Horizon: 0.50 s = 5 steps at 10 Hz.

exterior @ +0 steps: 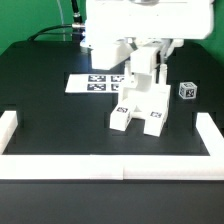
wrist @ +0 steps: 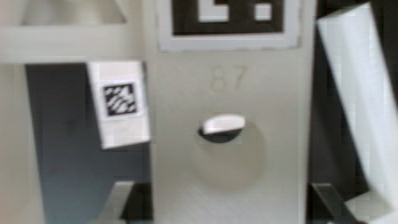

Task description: Assemble chair

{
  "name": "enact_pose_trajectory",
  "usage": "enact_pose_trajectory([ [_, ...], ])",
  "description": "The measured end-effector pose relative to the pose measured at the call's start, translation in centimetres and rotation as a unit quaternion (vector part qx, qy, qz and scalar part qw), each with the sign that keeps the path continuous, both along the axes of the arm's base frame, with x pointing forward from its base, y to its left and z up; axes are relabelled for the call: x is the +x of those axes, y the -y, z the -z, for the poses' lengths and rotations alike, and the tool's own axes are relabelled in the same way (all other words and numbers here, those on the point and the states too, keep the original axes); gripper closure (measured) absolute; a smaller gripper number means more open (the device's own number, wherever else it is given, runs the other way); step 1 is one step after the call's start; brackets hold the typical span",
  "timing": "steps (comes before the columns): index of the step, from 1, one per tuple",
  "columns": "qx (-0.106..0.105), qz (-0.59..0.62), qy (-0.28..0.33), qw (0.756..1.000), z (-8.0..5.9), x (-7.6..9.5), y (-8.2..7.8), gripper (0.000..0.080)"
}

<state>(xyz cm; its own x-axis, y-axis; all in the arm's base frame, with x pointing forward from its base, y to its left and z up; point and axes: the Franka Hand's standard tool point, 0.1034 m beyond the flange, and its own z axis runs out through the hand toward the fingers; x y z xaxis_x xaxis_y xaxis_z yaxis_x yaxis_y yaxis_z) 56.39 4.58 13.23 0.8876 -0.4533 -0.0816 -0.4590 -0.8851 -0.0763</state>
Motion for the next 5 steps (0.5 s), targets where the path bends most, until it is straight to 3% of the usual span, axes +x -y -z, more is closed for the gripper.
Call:
enact_pose_trajectory([
  [5,-0.001,0.0,-0.003,1.0,0.34,-0.12,-0.05,0.0511],
])
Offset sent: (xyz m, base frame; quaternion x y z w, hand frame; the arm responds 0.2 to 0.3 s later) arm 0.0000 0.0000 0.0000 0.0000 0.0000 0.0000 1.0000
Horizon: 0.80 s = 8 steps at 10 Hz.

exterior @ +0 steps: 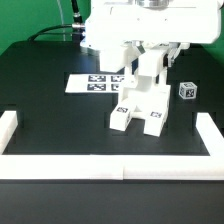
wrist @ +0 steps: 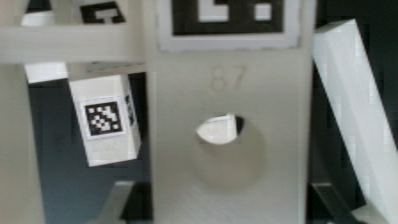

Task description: Assemble chair

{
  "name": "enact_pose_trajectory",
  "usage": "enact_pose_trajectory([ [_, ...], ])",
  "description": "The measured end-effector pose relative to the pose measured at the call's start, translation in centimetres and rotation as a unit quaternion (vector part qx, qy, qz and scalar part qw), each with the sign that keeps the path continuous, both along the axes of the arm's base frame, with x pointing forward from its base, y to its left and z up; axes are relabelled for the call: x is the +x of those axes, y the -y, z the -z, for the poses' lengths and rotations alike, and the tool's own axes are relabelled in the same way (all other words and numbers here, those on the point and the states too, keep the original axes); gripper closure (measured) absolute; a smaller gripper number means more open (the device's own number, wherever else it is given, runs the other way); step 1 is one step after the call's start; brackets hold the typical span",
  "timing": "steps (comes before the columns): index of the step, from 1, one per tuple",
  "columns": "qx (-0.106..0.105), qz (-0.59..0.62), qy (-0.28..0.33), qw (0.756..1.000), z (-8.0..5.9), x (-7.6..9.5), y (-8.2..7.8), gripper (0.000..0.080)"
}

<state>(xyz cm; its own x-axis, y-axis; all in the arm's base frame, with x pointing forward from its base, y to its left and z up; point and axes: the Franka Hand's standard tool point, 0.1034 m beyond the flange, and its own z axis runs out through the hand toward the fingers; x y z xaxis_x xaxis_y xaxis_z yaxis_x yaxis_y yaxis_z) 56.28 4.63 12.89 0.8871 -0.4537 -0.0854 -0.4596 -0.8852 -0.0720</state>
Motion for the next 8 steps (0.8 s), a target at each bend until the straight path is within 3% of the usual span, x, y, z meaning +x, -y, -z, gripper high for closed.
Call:
enact_pose_trajectory([
  [8,0.003,-0.023,-0.001,1.0,0.35,-0.48,-0.73,0.0511],
])
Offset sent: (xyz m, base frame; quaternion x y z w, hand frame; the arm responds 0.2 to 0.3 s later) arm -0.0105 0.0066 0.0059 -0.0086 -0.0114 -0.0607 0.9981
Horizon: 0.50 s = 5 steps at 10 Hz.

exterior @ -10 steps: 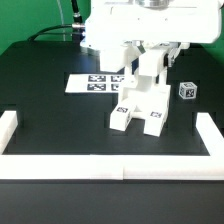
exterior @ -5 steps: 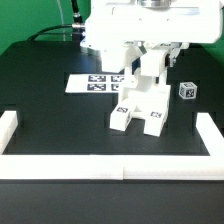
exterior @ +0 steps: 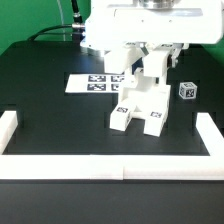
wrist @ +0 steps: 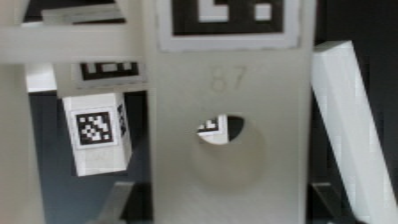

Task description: Assemble chair

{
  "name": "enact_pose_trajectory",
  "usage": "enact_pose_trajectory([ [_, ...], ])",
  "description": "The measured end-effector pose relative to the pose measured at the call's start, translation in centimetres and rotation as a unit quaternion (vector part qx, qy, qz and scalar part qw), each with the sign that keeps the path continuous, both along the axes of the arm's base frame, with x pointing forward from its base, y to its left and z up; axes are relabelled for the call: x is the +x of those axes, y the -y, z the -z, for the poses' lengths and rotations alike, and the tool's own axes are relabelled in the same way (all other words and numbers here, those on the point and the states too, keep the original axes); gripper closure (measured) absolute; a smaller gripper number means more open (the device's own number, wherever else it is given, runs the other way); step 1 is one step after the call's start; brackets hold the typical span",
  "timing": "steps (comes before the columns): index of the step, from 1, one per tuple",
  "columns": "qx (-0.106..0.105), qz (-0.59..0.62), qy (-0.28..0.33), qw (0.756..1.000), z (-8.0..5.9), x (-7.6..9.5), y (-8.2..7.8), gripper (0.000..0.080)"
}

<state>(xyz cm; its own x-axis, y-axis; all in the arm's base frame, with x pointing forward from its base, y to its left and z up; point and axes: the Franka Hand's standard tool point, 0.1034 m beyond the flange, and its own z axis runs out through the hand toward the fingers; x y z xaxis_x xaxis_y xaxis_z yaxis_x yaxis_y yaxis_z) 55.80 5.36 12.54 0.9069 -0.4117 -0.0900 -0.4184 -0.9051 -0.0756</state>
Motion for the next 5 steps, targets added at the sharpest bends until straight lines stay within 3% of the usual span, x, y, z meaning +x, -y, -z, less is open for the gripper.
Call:
enact_pose_trajectory([
  [5,-0.004,-0.011,0.004,1.0,0.5,-1.2,-0.8,0.0511],
])
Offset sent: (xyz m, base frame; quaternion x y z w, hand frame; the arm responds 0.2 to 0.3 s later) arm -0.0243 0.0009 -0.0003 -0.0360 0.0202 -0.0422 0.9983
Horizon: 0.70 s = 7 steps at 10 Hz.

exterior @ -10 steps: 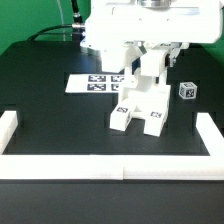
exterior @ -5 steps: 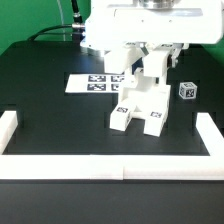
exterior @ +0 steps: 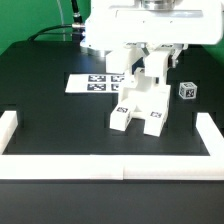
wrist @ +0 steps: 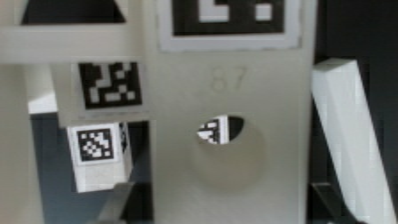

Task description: Assemble chair

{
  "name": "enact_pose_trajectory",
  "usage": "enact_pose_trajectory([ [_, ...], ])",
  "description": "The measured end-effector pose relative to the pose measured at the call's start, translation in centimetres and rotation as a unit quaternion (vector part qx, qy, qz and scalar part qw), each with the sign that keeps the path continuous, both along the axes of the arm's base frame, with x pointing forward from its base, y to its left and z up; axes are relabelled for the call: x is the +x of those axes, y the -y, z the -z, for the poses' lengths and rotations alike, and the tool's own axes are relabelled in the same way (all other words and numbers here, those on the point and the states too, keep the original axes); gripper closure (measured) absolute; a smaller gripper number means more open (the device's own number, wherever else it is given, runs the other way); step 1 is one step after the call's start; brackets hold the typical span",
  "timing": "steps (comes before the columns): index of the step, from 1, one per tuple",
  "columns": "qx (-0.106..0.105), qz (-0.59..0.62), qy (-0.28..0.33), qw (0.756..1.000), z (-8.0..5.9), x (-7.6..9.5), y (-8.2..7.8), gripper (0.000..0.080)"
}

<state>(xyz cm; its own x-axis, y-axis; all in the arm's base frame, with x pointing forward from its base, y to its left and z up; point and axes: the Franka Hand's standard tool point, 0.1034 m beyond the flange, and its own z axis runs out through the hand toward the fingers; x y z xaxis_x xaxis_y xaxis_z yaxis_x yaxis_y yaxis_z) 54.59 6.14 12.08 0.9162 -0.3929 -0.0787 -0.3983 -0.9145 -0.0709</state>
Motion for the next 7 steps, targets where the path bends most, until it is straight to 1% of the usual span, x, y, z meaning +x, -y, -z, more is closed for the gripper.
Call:
enact_pose_trajectory([
  [2,-0.001,-0.006,0.002,1.0,0.14,-0.3,-0.71,0.0511],
  [6,-0.001,-0.007,0.004,1.0,0.09,-0.25,-0.73,0.0511],
  [7,-0.001,-0.007,0.004,1.0,0.03,-0.23,-0.51,0.0511],
])
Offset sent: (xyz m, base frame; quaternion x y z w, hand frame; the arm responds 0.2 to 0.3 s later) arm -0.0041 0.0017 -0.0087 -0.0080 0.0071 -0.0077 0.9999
